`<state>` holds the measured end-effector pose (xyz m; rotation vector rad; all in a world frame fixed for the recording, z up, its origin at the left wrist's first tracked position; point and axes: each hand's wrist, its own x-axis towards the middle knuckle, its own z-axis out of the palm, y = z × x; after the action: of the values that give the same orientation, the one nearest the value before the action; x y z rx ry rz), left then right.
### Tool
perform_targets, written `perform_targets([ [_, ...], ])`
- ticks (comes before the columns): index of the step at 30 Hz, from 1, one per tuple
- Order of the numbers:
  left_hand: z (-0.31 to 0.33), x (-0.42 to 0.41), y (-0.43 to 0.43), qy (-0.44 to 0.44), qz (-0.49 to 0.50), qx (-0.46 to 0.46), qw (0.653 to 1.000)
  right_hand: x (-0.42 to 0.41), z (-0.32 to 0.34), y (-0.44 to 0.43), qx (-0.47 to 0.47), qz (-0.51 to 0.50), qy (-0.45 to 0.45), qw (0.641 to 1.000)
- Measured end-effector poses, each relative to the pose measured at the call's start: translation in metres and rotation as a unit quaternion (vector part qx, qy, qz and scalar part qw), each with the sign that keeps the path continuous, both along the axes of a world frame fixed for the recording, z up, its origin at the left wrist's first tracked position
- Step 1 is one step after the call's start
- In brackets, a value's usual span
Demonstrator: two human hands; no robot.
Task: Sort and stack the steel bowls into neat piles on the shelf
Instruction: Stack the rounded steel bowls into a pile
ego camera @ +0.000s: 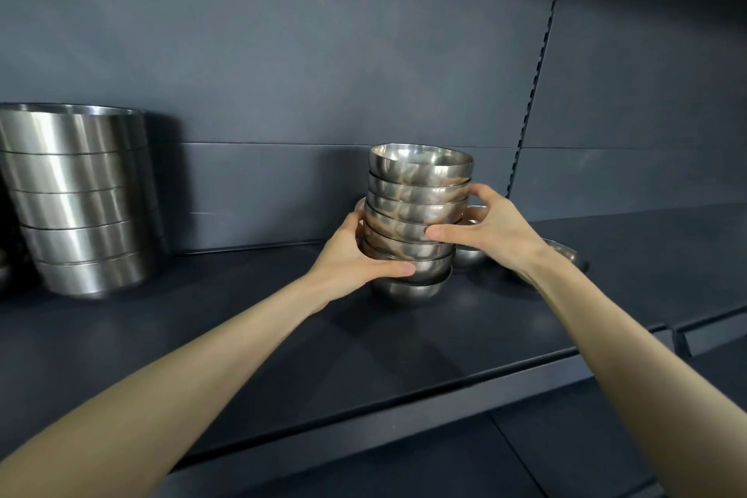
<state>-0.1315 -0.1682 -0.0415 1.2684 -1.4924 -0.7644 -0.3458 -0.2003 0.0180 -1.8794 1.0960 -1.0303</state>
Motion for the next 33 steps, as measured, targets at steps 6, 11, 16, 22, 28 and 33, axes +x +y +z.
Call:
perform_targets([
  [6,-0.012,-0.005,0.005,-0.014,0.016,0.012,1.0,-0.004,-0.017,-0.007,0.008,0.017,-0.014,1.0],
  [11,-0.014,0.006,0.014,-0.005,0.038,0.007,0.999,0.008,-0.02,-0.01,0.009,0.044,-0.019,0.999],
  [16,-0.013,0.037,0.029,0.0,0.077,-0.002,0.997,0.045,-0.023,-0.012,0.012,0.085,-0.031,0.996],
  [22,-0.011,0.095,0.045,0.006,0.123,-0.008,0.992,0.114,-0.027,-0.023,0.021,0.13,-0.033,0.991],
  [28,-0.016,0.147,0.041,0.014,0.143,-0.015,0.99,0.169,-0.028,-0.035,0.021,0.152,-0.038,0.987],
  [33,-0.02,0.171,0.032,0.013,0.14,-0.021,0.99,0.195,-0.03,-0.042,0.019,0.151,-0.037,0.988],
])
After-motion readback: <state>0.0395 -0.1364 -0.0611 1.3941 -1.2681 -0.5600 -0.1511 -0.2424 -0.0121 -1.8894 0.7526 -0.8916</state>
